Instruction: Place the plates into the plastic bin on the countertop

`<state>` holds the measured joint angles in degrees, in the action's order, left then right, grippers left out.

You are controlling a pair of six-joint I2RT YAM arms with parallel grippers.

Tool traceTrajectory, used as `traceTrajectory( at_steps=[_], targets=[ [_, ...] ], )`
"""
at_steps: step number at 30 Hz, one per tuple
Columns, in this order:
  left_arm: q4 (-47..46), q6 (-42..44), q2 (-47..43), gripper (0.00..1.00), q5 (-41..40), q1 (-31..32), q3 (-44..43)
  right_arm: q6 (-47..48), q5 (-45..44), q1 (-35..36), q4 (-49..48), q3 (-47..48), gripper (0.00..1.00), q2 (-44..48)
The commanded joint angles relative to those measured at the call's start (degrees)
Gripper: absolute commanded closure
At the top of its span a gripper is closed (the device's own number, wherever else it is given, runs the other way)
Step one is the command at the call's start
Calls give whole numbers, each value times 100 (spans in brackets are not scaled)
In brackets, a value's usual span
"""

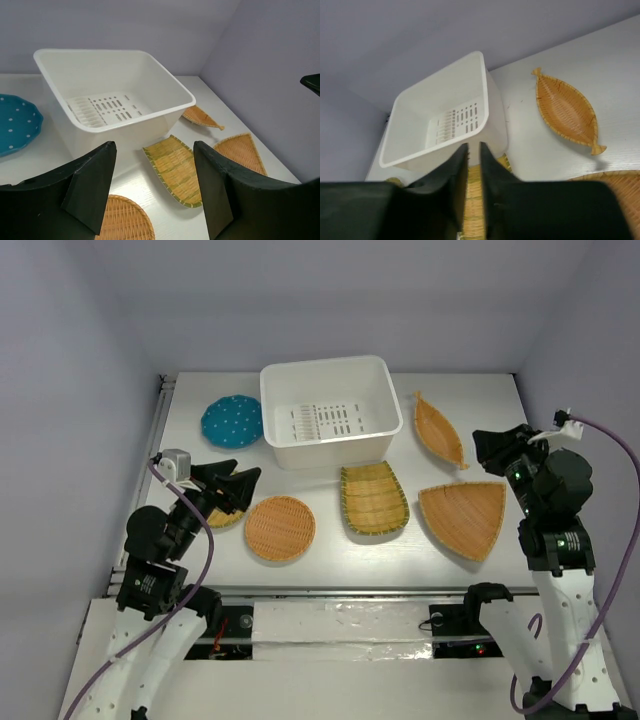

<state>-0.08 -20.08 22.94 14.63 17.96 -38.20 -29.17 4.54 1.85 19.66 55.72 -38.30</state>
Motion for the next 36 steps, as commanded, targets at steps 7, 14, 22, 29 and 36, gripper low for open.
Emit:
traceTrajectory(
  at_steps=[7, 14, 22, 29, 36],
  targets=[
    [-106, 197, -132, 65, -40, 120, 5, 131, -813, -18, -181, 35, 100, -650],
    [-45, 250, -167, 100, -294, 278, -21, 175, -1139, -430, -533, 88, 100, -1765],
    [51, 285, -281, 84, -637, 446, -56, 104, -472, -1406, -1068, 263, 61, -3489],
    [210, 364, -360, 72, -787, 621, -65, 341, -146, -1521, -902, 1053, 30, -5151],
    [210, 373, -395, 67, -795, 674, -65, 579, 539, -1521, -498, 1968, 28, -6443]
  ],
)
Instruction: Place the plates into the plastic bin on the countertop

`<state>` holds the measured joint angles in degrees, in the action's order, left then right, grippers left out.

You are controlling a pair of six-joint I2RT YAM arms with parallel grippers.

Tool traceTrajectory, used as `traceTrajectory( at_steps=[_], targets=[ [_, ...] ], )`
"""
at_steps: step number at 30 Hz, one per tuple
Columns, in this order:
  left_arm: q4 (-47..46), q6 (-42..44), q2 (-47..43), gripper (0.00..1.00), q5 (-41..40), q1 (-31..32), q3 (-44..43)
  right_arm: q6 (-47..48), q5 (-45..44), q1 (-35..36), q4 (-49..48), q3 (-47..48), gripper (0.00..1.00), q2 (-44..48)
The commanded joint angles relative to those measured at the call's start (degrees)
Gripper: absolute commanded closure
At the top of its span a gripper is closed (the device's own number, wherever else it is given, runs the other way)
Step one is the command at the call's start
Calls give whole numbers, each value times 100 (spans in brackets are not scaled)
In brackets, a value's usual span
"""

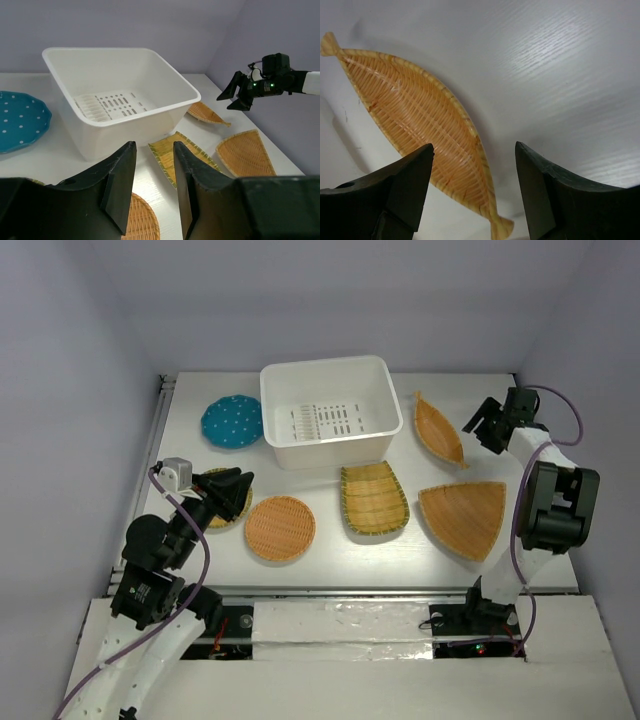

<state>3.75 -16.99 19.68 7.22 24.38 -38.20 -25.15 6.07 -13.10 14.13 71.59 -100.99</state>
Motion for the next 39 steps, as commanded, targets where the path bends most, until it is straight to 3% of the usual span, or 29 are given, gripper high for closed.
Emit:
traceTrajectory(
  at_steps=[1, 8, 12, 14, 21, 27, 28, 32, 33, 35, 36, 39],
  targets=[
    [-173, 65, -52, 67, -63, 32, -65, 159, 413, -26, 29, 399, 28, -236],
    [-155, 82, -52, 65, -133, 32, -74, 159, 1186, -26, 99, 645, 33, -983],
    [-155, 91, -35, 64, -142, 32, -74, 212, 1432, -26, 194, 750, 44, -1080],
    [-146, 91, -17, 64, -134, 32, -83, 256, 1476, -26, 300, 917, 45, -1185],
    [-111, 109, -96, 64, -169, 32, -92, 449, 1538, -26, 1056, 1550, 66, -1581],
    [-111, 117, -123, 63, -169, -21, -100, 537, 1520, -26, 1197, 1612, 70, -1626],
    [-111, 117, -123, 63, -160, -21, -100, 546, 1512, -26, 1197, 1586, 70, -1608],
    [-94, 117, -166, 63, -169, -21, -109, 616, 1503, -26, 1276, 1586, 47, -1599],
    [-85, 117, -184, 63, -177, -21, -101, 625, 1494, -26, 1311, 1586, 46, -1599],
    [-76, 126, -210, 63, -204, -21, -118, 634, 1485, -26, 1408, 1603, 51, -1608],
    [-67, 126, -219, 63, -213, -21, -109, 634, 1485, -26, 1460, 1603, 59, -1617],
    [-67, 144, -272, 63, -230, -21, -118, 651, 1468, -26, 1531, 1630, 71, -1626]
  ],
)
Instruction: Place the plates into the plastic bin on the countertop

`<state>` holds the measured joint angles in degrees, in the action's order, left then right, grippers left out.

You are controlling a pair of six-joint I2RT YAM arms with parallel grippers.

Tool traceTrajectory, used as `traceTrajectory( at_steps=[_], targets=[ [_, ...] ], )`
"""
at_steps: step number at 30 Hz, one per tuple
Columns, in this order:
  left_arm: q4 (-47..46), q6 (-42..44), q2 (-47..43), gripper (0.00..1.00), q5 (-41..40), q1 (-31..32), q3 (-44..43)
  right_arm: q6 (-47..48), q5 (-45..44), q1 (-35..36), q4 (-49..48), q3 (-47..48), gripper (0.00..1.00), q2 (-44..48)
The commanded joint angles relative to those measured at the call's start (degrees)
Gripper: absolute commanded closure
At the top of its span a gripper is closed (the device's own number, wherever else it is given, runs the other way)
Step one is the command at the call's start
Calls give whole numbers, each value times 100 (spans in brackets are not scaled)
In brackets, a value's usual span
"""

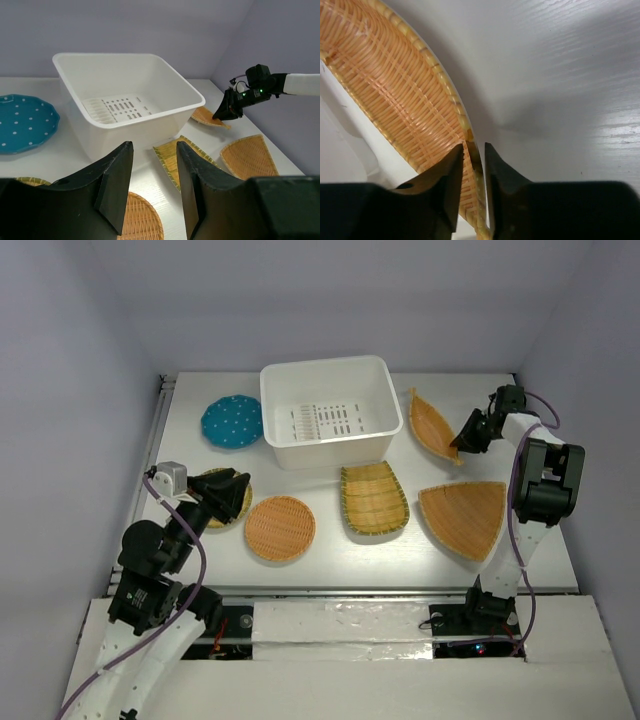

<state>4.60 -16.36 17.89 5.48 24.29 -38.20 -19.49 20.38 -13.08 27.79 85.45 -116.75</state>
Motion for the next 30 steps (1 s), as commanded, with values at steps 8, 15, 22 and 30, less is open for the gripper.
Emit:
traceTrajectory(
  at_steps=[8, 15, 22, 30],
  targets=[
    [-126, 98, -225, 63, -108, -12, -136, 86, 71, -28, 192, 174, 100, -33],
    [-109, 98, -198, 62, -143, -12, -118, -652, 440, -28, -1617, -985, 100, 1267],
    [-117, 89, -137, 62, -117, -12, -127, -1338, 431, -28, -2322, -1241, 100, 2999],
    [-144, 80, -31, 62, -99, -12, -118, -1488, 721, 24, -2252, -996, 100, 4159]
  ],
)
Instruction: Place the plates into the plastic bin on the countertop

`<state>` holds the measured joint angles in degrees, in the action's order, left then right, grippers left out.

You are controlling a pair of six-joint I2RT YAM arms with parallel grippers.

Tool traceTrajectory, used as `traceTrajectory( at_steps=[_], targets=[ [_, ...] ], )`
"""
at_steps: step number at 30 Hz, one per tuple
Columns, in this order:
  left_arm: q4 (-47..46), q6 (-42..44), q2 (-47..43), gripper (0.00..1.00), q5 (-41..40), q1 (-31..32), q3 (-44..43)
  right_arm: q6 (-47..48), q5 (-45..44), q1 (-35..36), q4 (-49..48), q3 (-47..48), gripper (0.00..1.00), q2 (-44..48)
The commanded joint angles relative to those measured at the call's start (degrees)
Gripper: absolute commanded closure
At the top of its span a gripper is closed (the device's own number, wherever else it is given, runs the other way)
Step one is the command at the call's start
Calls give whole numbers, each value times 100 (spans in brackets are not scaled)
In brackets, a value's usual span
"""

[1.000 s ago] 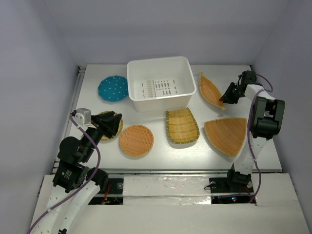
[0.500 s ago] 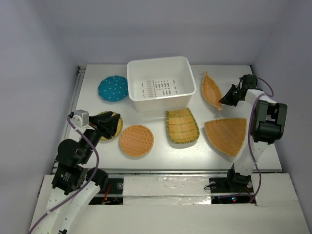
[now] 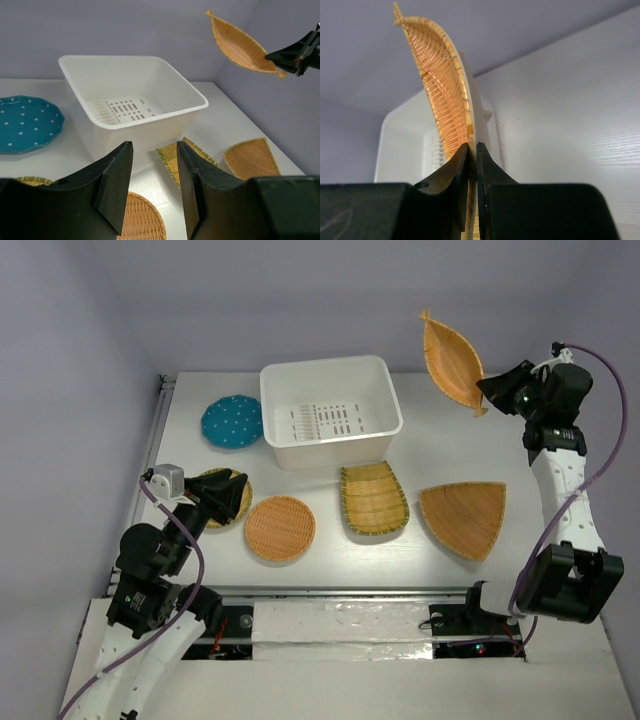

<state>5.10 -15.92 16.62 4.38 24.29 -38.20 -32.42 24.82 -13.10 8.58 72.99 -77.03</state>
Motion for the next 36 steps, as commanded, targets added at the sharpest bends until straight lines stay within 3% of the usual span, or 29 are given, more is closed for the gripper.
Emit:
traceTrajectory(
  at_steps=[1, 7, 12, 15, 26, 36],
  targets=[
    [-194, 37, 113, 62, 19, -12, -109, -255, 417, 105, -322, 425, 100, 258],
    [-203, 28, 157, 62, 28, -12, -109, -211, 155, 1281, 39, 1331, 100, -153],
    [-194, 28, 245, 62, 28, -65, -101, -616, 357, 2109, -435, 1910, 100, -1144],
    [-176, 28, 289, 62, 28, -65, -109, -485, 418, 2522, -138, 2289, 100, -1777],
    [-203, 28, 368, 62, 54, -65, -109, -195, 393, 3111, 231, 2816, 100, -3228],
    [-203, 28, 412, 62, 54, -118, -109, 43, -47, 3244, 548, 2861, 100, -3722]
  ],
)
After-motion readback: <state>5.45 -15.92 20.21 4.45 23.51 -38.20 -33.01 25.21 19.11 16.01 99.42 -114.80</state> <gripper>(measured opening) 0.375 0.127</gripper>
